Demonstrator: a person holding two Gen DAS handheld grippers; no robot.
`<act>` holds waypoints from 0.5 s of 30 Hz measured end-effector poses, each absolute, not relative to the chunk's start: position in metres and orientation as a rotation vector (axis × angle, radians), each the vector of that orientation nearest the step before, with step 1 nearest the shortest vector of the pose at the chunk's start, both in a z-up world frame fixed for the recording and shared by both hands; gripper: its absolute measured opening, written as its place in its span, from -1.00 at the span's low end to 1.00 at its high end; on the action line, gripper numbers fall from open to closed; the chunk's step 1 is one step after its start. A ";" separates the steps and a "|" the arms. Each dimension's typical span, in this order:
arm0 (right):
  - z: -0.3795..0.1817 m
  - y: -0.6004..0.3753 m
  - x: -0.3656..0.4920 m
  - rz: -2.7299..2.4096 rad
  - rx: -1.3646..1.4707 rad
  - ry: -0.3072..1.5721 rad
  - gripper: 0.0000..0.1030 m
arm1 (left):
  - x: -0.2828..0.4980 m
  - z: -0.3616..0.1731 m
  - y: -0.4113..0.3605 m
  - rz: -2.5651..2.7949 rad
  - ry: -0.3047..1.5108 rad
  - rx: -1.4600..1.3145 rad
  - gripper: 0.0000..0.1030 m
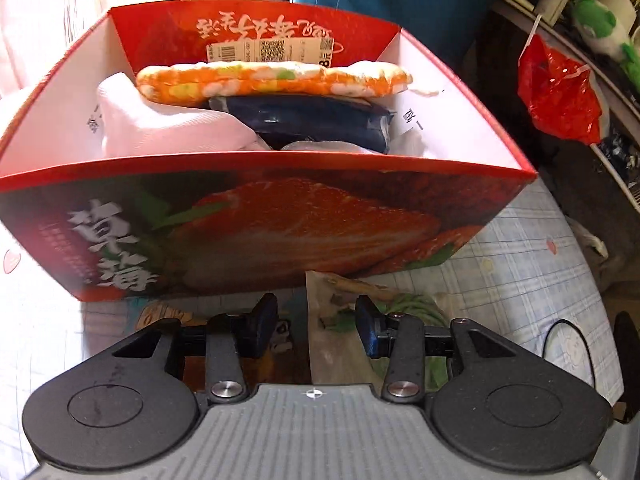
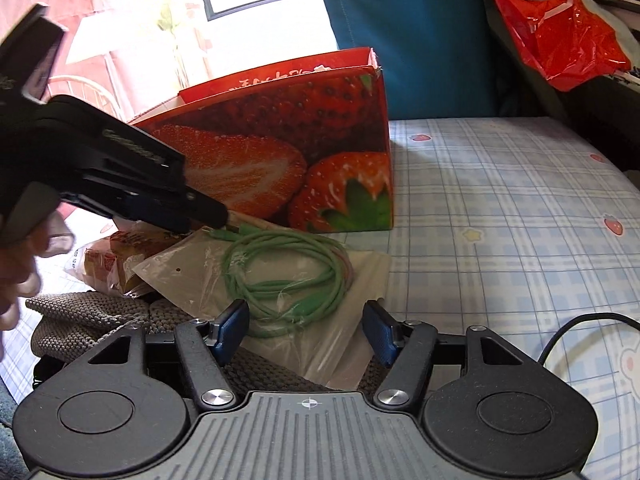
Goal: Organize soft objects
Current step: 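Grasp the clear bag of green cables with both grippers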
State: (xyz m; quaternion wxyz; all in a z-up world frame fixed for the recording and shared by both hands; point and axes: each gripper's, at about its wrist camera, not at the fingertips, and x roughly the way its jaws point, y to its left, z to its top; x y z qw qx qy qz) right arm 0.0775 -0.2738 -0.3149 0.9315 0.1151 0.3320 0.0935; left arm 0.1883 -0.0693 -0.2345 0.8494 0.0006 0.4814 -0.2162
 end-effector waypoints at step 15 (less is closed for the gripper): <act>-0.318 -0.280 0.076 0.195 0.313 0.667 0.16 | 0.178 -0.239 -0.071 -0.548 1.055 -0.059 -0.38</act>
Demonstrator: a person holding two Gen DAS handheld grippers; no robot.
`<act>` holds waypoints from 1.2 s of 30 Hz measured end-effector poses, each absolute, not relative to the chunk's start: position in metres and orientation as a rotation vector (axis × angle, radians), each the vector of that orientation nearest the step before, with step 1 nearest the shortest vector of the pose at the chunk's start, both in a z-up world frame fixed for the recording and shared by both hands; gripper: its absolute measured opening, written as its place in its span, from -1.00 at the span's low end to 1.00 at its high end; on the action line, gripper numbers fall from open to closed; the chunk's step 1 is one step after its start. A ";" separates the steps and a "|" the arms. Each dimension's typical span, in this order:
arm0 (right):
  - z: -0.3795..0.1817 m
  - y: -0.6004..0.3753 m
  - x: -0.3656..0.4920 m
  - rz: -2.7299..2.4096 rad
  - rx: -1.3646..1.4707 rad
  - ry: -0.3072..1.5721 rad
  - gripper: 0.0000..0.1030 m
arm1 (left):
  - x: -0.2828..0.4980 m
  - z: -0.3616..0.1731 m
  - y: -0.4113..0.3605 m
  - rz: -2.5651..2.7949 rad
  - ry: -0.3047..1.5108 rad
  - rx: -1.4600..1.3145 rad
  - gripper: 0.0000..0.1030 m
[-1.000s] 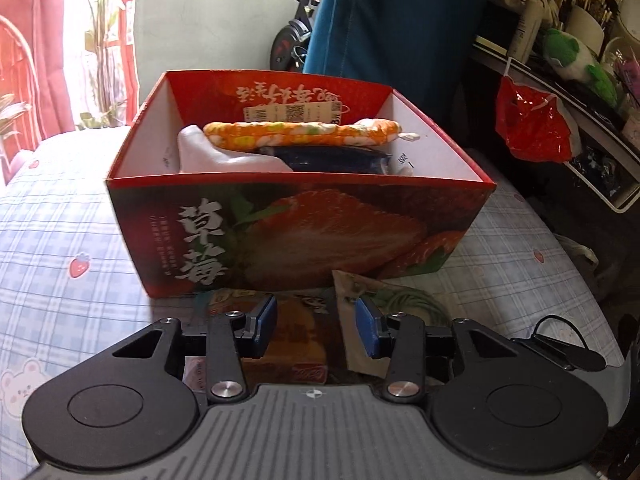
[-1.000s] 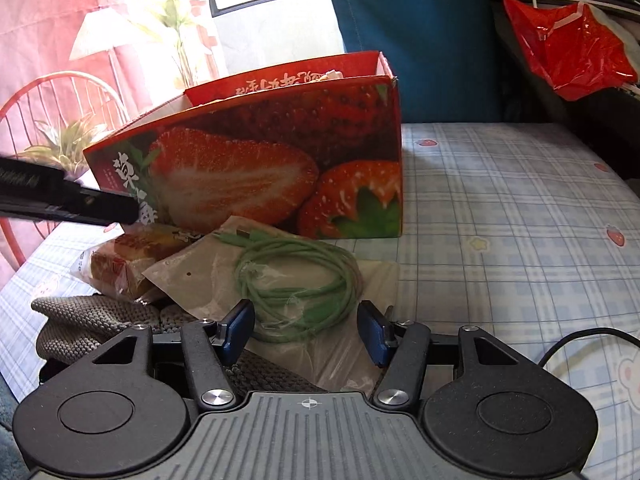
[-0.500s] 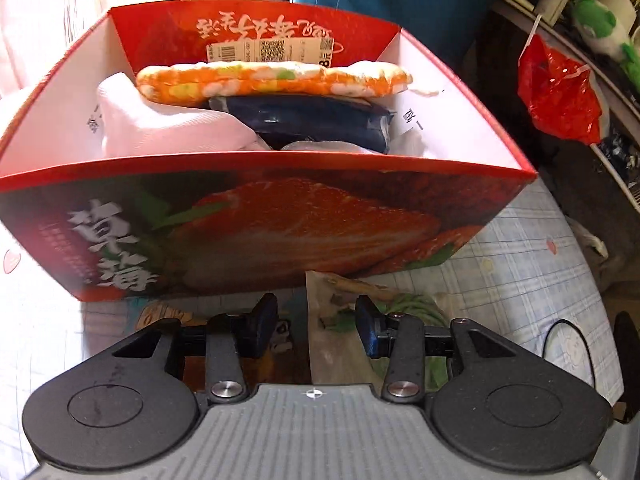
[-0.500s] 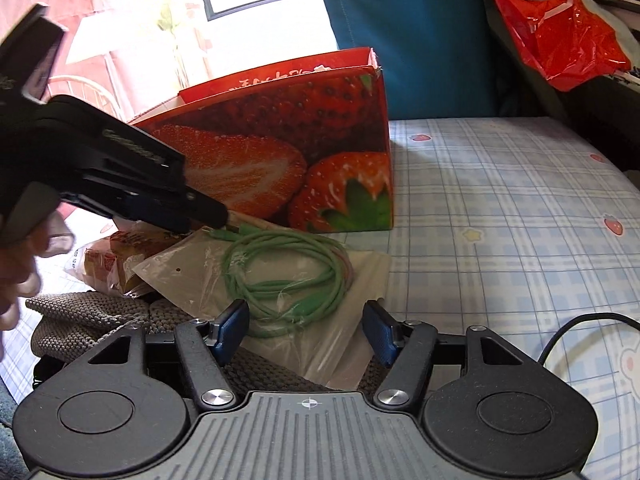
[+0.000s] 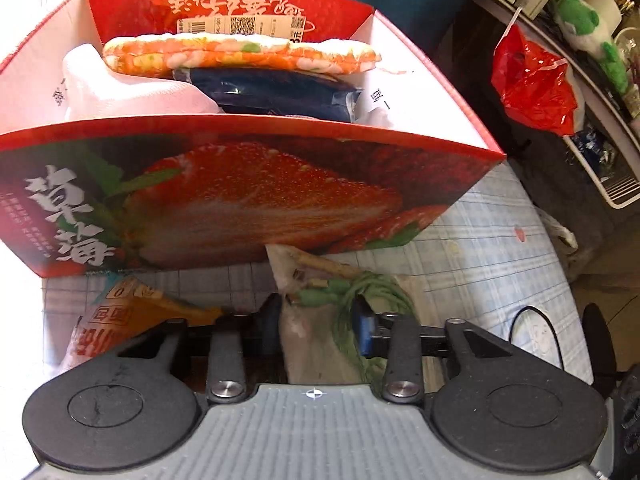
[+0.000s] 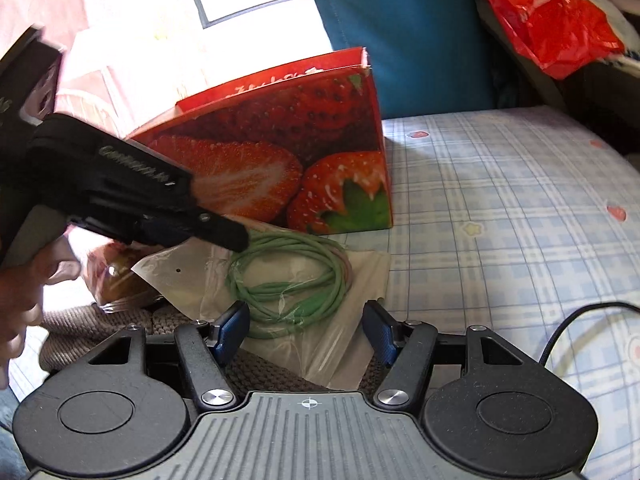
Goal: Organize soft objects
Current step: 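Grasp the clear bag of green cables with both grippers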
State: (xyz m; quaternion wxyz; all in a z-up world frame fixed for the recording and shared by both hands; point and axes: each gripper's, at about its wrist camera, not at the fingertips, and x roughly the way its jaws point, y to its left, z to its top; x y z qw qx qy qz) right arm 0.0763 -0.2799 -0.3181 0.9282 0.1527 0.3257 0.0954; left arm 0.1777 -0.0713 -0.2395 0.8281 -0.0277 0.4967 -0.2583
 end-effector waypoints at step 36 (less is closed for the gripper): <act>-0.300 -0.257 0.094 0.372 0.301 0.673 -0.03 | 0.082 -0.228 0.013 -0.507 0.869 -0.123 -0.73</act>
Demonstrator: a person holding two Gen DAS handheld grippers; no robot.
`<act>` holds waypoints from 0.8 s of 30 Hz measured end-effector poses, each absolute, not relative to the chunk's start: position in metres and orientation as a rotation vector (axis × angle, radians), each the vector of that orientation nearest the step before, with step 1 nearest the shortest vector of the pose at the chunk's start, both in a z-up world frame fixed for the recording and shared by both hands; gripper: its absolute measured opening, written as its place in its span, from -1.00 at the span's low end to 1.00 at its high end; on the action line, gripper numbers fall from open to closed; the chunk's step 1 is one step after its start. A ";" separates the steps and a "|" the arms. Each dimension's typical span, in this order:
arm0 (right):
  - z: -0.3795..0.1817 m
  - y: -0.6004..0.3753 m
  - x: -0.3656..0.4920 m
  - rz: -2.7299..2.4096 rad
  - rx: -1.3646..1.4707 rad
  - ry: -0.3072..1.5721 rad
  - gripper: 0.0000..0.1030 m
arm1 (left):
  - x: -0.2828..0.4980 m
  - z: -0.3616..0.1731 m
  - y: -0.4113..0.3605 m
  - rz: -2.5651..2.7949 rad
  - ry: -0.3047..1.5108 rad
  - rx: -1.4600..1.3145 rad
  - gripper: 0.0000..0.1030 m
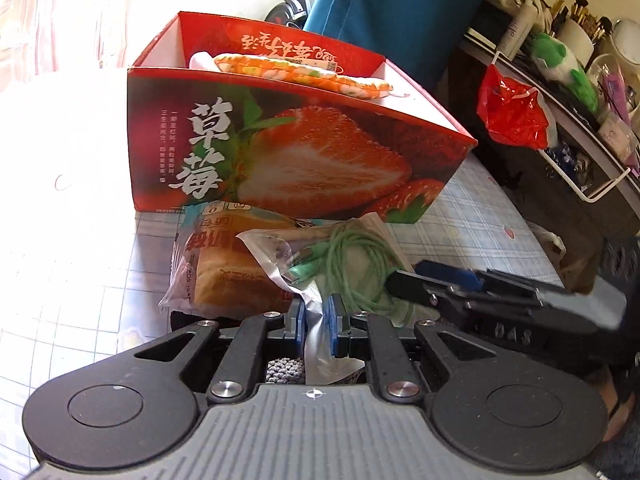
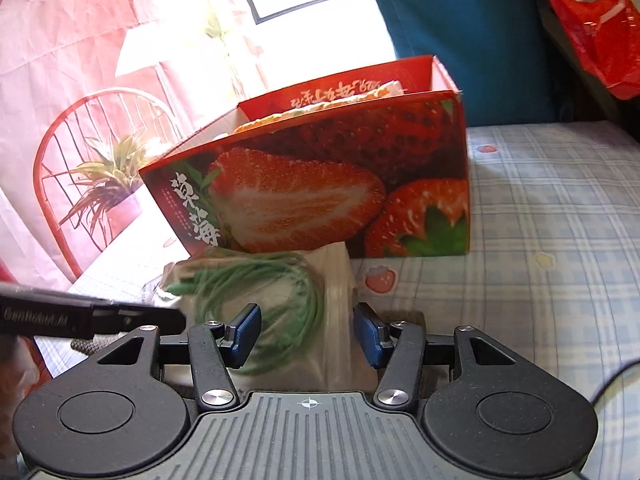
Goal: Organize soft objects
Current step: 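Grasp the clear bag of green cables with both grippers, then lift the cable bag with both grippers and carry it over the box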
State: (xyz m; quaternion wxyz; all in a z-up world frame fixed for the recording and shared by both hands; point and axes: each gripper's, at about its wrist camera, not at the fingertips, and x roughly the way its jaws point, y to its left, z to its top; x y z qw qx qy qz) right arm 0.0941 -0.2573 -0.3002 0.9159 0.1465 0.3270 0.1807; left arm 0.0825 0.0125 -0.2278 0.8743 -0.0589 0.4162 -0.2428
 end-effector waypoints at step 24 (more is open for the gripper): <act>-0.285 -0.243 0.064 0.410 0.204 0.583 -0.48 | 0.073 -0.247 0.020 -0.472 0.851 -0.185 -0.66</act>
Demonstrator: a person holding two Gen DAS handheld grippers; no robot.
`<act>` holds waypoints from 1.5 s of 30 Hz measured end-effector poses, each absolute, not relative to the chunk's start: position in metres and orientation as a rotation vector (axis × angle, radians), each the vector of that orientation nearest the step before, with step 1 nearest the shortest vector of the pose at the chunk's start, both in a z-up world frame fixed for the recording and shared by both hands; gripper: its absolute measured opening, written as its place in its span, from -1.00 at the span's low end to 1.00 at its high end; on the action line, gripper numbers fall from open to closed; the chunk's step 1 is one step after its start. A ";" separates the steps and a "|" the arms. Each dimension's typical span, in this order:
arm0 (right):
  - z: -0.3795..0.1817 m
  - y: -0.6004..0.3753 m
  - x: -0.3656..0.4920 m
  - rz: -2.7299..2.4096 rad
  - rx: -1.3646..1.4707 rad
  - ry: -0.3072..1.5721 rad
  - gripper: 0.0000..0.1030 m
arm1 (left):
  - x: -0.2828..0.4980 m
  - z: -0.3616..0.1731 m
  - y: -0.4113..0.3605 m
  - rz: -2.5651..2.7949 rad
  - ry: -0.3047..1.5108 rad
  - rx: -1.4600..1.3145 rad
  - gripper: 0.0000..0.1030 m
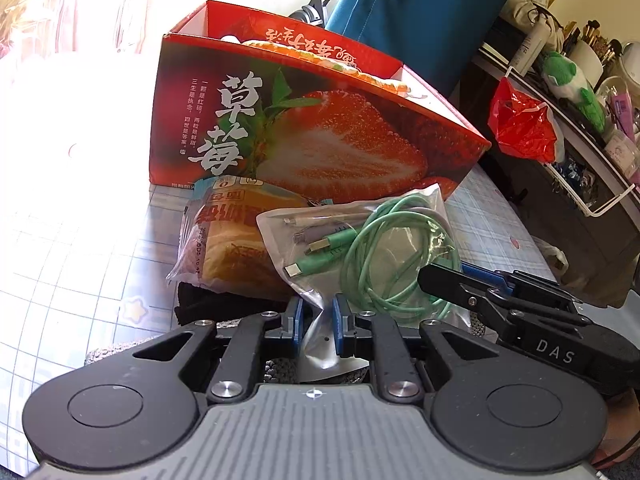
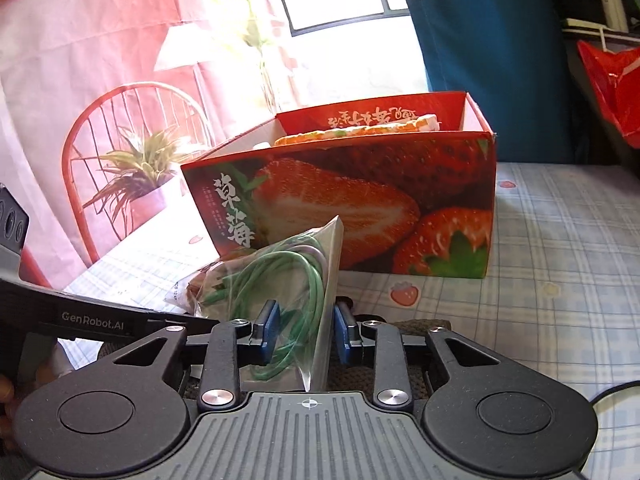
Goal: Organize soft objects
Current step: 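Lift the cable bag with both grippers and carry it over the box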
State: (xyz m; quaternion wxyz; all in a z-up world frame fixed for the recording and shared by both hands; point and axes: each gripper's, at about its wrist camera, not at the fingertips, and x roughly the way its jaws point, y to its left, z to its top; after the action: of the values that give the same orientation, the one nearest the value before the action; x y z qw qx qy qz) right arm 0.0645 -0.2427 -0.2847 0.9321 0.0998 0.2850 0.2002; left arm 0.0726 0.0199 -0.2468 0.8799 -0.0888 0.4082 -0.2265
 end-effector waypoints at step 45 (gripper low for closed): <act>-0.189 -0.277 0.129 0.417 0.375 0.430 -0.58 | 0.139 -0.132 0.005 -0.484 0.609 -0.079 -0.73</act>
State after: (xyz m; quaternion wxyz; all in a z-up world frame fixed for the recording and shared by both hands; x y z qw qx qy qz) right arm 0.1290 -0.2772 -0.1894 0.9382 0.1836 0.2107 0.2042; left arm 0.1394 0.0049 -0.1319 0.9245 -0.0384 0.2969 -0.2361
